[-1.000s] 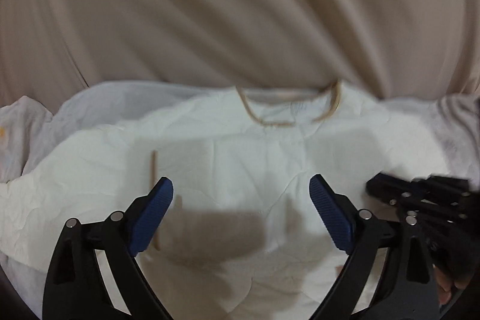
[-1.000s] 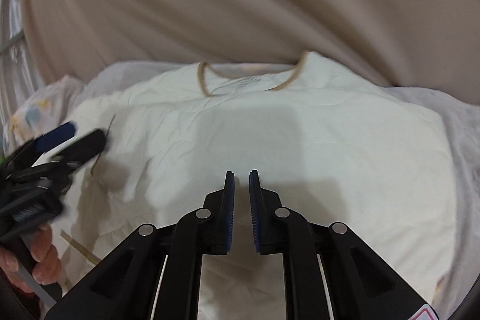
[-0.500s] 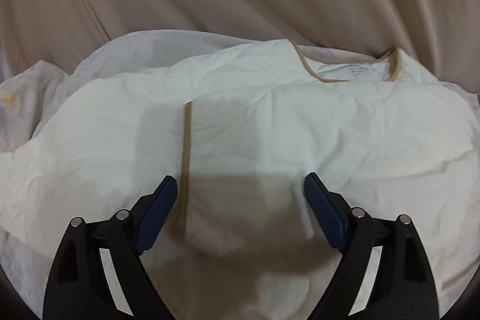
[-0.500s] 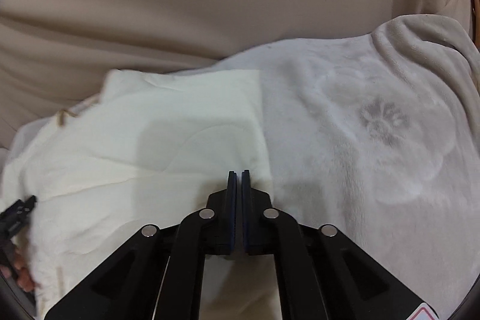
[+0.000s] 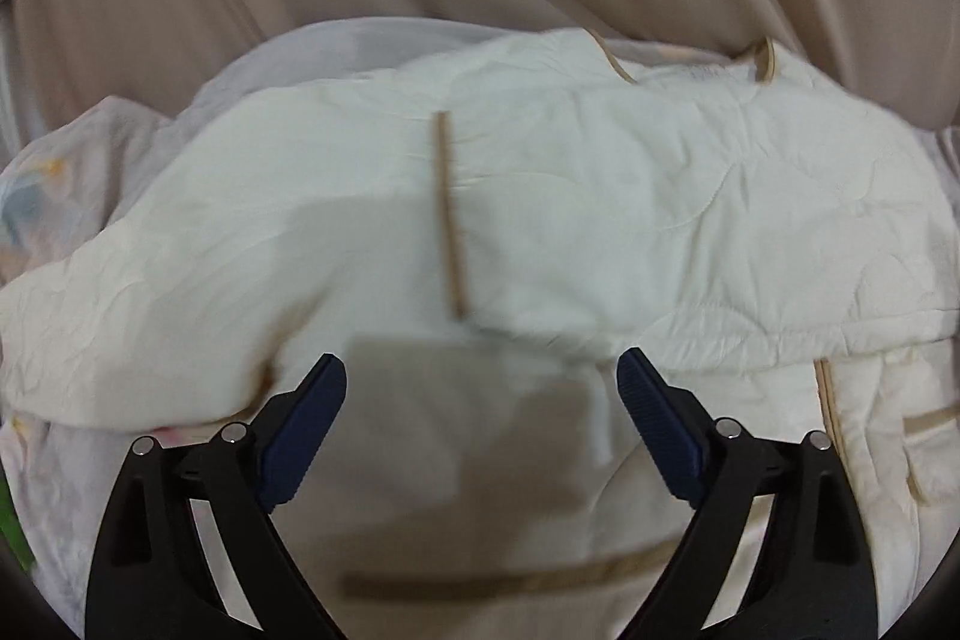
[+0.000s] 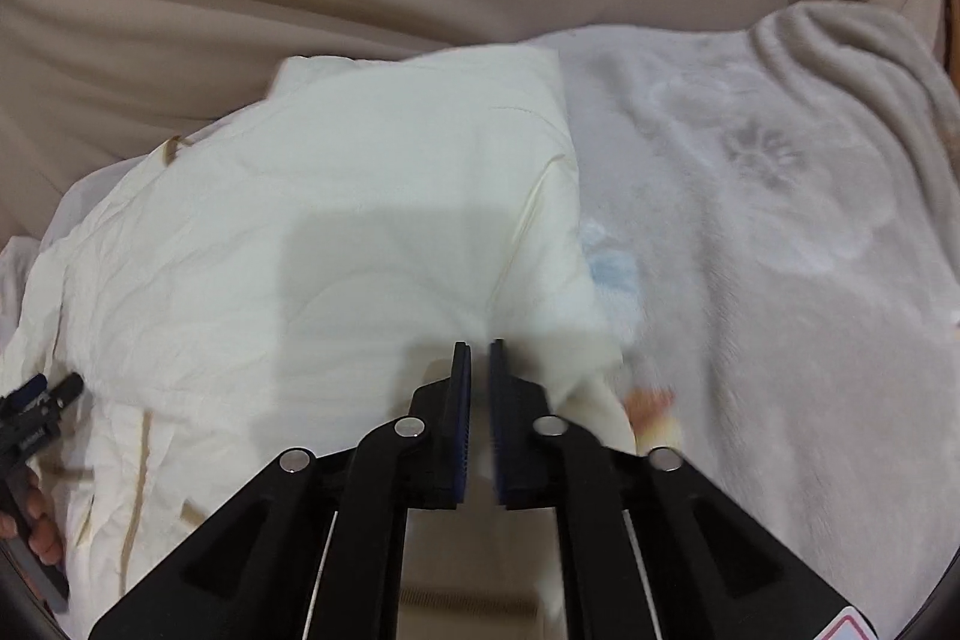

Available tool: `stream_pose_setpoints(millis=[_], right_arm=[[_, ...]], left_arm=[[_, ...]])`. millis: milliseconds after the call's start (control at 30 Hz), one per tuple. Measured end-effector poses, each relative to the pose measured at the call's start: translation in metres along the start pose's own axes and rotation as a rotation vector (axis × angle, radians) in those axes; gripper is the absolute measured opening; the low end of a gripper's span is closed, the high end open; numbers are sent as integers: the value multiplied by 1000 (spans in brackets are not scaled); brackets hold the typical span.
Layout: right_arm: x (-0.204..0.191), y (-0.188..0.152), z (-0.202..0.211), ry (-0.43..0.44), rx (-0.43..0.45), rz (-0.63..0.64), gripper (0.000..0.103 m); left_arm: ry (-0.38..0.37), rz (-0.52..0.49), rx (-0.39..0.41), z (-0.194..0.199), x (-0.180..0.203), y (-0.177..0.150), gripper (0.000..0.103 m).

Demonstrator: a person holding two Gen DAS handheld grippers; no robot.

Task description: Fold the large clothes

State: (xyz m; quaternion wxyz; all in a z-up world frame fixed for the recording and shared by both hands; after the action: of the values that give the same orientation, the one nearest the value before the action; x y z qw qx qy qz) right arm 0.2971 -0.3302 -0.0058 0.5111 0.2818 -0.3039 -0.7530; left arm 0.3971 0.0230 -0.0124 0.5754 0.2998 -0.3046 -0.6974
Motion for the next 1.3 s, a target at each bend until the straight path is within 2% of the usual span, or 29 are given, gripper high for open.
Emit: stream_pose_setpoints(millis=[67, 133, 200, 267, 300, 333, 433, 533, 567, 633, 700, 767, 800, 833, 867, 900, 1000, 1100, 1200, 1300], right_arm=[[-7, -14, 15, 29, 8, 58, 19], [-20, -40, 34, 75, 0, 101, 27], [-32, -64, 45, 109, -14, 135, 28], [-41, -84, 53, 103, -15, 162, 32], [-42, -89, 57, 93, -9, 178, 40], [-45, -93, 58, 82, -4, 195, 47], [-46, -99, 54, 50, 5, 213, 50], [-41, -100, 52, 50, 3, 189, 55], [-39, -100, 52, 55, 1, 175, 57], [-32, -99, 50, 58, -5, 143, 63], [-30, -101, 51, 57, -7, 127, 66], [-30, -102, 51, 43, -6, 126, 69], [-30, -102, 51, 26, -3, 130, 71], [-29, -102, 52, 15, 1, 135, 73], [-29, -101, 52, 5, 4, 139, 73], [-29, -101, 53, -1, 7, 142, 74], [-29, -101, 52, 9, 4, 132, 74], [-28, -101, 53, 23, 3, 120, 74], [-28, -101, 53, 29, 7, 114, 74], [-27, -101, 55, 40, 12, 105, 74]], left_arm=[[-6, 59, 15, 19, -32, -6, 94], [23, 117, 19, 32, -71, -12, 94], [81, 179, 8, 38, -119, -17, 94], [141, 249, -6, 40, -167, -24, 94], [176, 289, -17, 39, -195, -28, 94], [203, 327, -25, 38, -216, -31, 94], [253, 514, -44, 34, -291, -46, 94], [276, 691, -47, 31, -345, -65, 94], [284, 734, -56, 28, -360, -71, 94], [308, 740, -80, 19, -377, -77, 91], [333, 711, -83, 11, -376, -74, 90], [331, 665, -76, 4, -368, -61, 64], [310, 649, -85, 1, -363, -55, 35], [300, 646, -88, 1, -356, -48, 22], [290, 637, -65, 6, -349, -38, 18], [268, 615, -31, 14, -339, -25, 9], [236, 515, 81, 50, -295, 21, 6], [128, 428, 194, 90, -232, 72, 5], [16, 301, 287, 124, -148, 115, 5], [-130, 158, 313, 140, -39, 141, 6]])
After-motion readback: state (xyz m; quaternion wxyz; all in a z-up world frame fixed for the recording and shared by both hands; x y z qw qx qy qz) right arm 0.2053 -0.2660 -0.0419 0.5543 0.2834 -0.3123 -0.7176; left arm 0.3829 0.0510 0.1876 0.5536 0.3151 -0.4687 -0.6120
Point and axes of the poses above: each gripper's, at about its wrist camera, not at the fingertips, and z roughly against the way its jaws point, x to its right, y to its top, the point moved 7 cm from there along -z, roughly the way its jaws point, and after that the axes turned 3 degrees about x, right-handed, at the moved point
